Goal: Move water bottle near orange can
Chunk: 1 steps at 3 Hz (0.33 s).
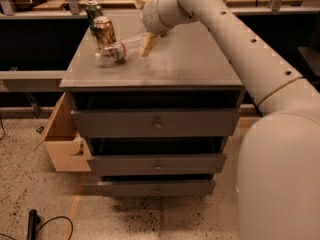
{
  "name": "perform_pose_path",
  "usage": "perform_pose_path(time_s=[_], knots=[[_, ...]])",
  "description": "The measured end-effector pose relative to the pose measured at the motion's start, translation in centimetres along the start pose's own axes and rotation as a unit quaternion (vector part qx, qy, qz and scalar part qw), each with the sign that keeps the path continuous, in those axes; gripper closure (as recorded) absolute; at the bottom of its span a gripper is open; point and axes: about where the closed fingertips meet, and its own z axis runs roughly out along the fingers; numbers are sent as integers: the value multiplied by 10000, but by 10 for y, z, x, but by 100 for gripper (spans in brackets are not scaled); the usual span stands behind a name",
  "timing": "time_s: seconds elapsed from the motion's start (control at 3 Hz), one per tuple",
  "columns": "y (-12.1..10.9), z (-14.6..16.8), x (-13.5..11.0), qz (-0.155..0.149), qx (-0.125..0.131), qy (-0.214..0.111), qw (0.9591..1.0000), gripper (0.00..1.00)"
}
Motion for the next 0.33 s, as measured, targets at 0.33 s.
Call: perform_pose_path(time_s=[0.33], knots=[[-4, 0, 0, 13, 126, 51, 9999, 0]])
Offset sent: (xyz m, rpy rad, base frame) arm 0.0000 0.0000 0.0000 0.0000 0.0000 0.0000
